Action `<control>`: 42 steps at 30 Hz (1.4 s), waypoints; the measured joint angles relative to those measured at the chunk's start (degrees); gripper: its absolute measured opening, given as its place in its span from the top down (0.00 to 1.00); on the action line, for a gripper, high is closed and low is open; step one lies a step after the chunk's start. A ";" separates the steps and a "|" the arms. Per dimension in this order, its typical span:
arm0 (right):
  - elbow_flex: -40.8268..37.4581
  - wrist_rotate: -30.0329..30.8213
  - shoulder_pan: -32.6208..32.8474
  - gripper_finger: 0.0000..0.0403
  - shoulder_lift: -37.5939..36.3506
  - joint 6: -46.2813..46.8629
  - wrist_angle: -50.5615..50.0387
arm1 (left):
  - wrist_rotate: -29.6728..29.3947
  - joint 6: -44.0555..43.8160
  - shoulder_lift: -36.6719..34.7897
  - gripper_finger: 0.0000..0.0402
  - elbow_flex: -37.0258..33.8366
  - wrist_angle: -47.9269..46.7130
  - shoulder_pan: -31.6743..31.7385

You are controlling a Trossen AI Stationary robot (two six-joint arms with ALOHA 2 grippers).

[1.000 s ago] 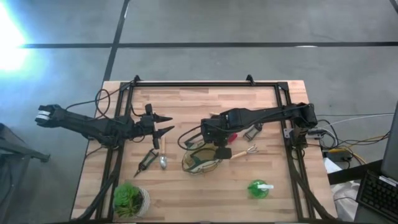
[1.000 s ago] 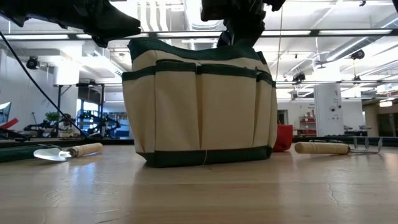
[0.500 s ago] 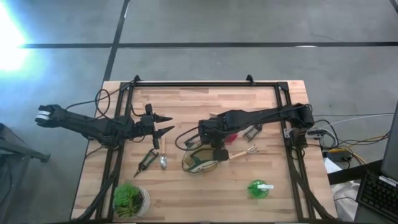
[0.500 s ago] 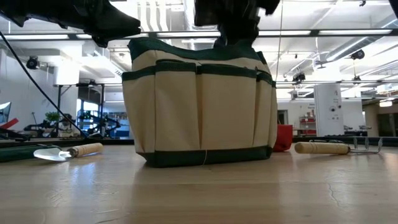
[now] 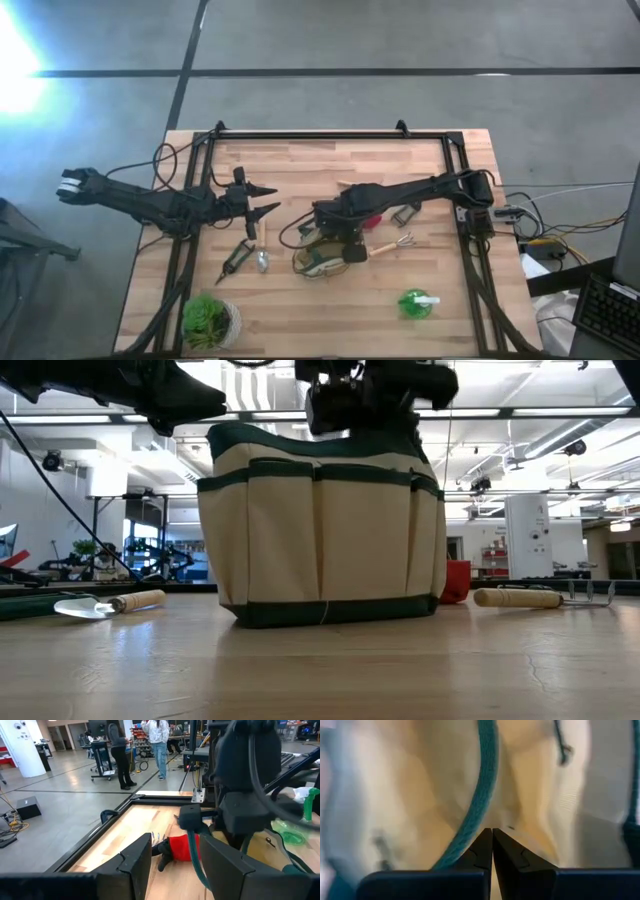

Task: Pick & Place Garden tools in Gardening bag
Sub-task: Put the red gloves into the gardening bag

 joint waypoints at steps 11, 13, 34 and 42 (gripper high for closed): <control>0.07 -9.19 0.04 0.98 -3.15 -1.76 2.01 | 0.00 -0.04 0.02 0.58 0.00 0.00 -0.01; 0.07 -9.32 0.04 0.98 -3.54 -1.84 2.28 | 0.00 -0.04 0.03 0.58 0.00 -0.02 -0.02; 0.07 -15.94 1.72 0.98 -6.36 -4.43 2.26 | 0.00 -0.07 0.07 0.58 0.00 -0.05 0.00; 0.07 -16.72 2.19 0.98 -7.47 -4.86 1.99 | 0.00 -0.08 0.07 0.58 0.00 -0.07 0.01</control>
